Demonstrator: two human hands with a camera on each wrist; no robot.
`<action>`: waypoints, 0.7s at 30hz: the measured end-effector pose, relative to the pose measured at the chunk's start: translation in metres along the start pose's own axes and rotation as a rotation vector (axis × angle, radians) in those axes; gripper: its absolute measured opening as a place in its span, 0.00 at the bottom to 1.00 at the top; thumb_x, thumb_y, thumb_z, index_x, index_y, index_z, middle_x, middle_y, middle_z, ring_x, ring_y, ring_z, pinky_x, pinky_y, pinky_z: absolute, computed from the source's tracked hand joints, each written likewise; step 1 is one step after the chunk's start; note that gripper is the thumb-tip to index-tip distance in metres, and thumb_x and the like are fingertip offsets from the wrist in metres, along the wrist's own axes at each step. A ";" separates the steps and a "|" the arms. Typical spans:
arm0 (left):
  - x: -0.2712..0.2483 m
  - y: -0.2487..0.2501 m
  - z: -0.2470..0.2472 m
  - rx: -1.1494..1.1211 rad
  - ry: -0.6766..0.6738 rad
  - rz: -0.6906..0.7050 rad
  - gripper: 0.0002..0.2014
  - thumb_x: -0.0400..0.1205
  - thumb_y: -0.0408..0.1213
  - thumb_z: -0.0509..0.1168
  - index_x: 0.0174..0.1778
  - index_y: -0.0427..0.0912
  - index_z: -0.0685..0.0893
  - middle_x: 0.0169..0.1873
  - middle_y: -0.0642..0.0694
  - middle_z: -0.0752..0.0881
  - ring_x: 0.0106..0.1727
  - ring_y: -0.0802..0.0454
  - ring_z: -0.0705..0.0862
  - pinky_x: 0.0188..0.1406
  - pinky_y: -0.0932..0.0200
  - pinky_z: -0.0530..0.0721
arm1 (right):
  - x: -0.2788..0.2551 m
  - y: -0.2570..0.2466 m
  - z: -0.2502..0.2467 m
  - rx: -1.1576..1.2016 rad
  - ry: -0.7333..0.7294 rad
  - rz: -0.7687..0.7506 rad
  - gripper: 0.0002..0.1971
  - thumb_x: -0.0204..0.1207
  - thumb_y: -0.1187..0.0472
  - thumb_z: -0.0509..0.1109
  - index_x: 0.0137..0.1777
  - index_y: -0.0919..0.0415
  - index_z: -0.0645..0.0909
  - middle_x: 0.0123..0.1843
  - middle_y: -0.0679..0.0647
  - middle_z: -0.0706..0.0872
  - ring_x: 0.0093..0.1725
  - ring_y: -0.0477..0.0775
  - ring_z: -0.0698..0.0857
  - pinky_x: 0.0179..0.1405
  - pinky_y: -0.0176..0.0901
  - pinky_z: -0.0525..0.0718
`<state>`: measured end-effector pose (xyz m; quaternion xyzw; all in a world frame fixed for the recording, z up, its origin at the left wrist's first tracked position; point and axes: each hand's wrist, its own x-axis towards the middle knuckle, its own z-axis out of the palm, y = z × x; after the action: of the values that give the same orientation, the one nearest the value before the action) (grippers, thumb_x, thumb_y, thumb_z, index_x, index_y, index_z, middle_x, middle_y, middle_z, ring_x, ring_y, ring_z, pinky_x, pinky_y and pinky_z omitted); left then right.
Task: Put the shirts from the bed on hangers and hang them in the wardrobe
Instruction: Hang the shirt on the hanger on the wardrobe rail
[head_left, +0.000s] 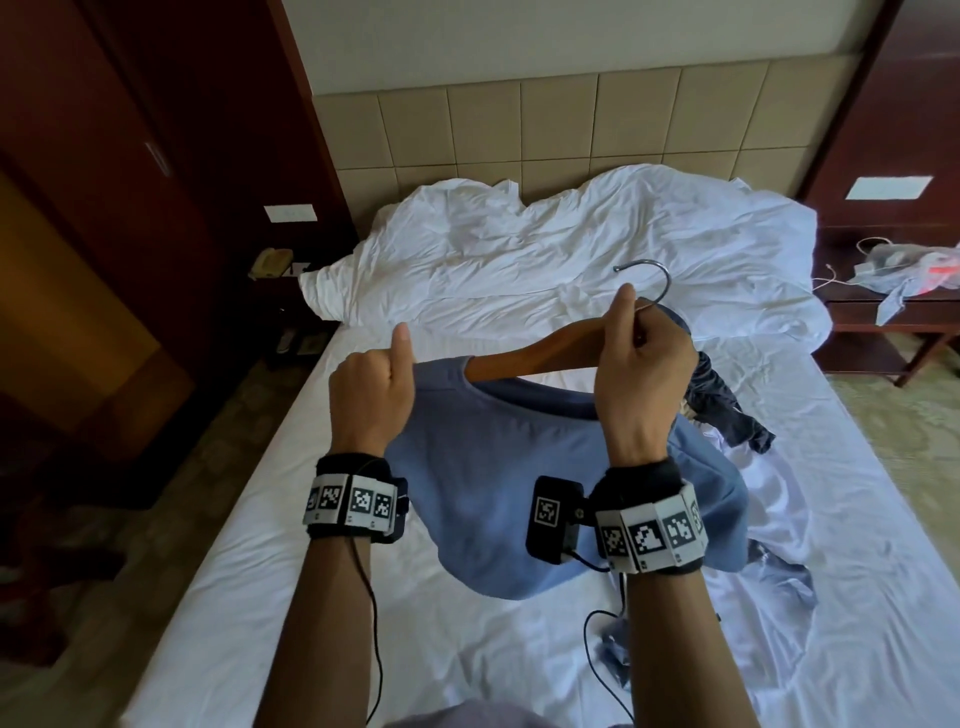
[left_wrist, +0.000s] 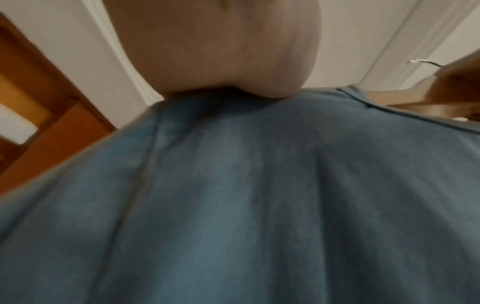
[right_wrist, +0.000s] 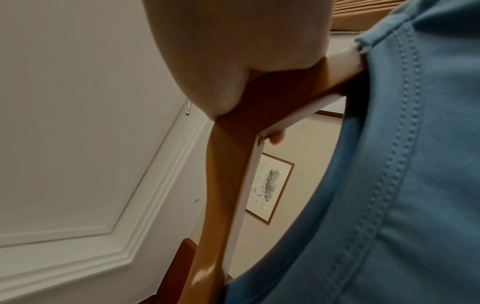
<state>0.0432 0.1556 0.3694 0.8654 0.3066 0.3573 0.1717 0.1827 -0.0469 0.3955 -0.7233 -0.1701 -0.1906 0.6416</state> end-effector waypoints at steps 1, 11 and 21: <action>-0.001 -0.007 0.001 -0.044 0.005 -0.033 0.40 0.91 0.62 0.41 0.21 0.41 0.77 0.20 0.48 0.80 0.27 0.44 0.82 0.34 0.46 0.81 | 0.000 0.001 0.000 0.005 -0.006 0.005 0.31 0.93 0.48 0.61 0.29 0.66 0.69 0.23 0.56 0.72 0.27 0.60 0.70 0.30 0.60 0.69; -0.005 -0.029 -0.007 -0.146 0.023 -0.185 0.37 0.95 0.55 0.43 0.20 0.42 0.71 0.17 0.49 0.76 0.23 0.50 0.76 0.31 0.53 0.70 | -0.007 -0.003 0.002 0.017 -0.064 0.049 0.30 0.93 0.49 0.63 0.28 0.59 0.66 0.23 0.51 0.69 0.27 0.48 0.66 0.29 0.53 0.65; -0.005 0.038 0.006 -0.168 -0.036 0.182 0.27 0.92 0.53 0.50 0.44 0.42 0.90 0.39 0.50 0.91 0.44 0.51 0.88 0.45 0.48 0.84 | -0.018 -0.006 0.015 0.098 -0.288 0.115 0.26 0.92 0.47 0.65 0.35 0.63 0.82 0.33 0.55 0.88 0.34 0.46 0.85 0.36 0.41 0.80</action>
<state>0.0601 0.1231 0.3822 0.8785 0.1927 0.3802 0.2159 0.1653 -0.0315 0.3903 -0.7194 -0.2278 -0.0394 0.6550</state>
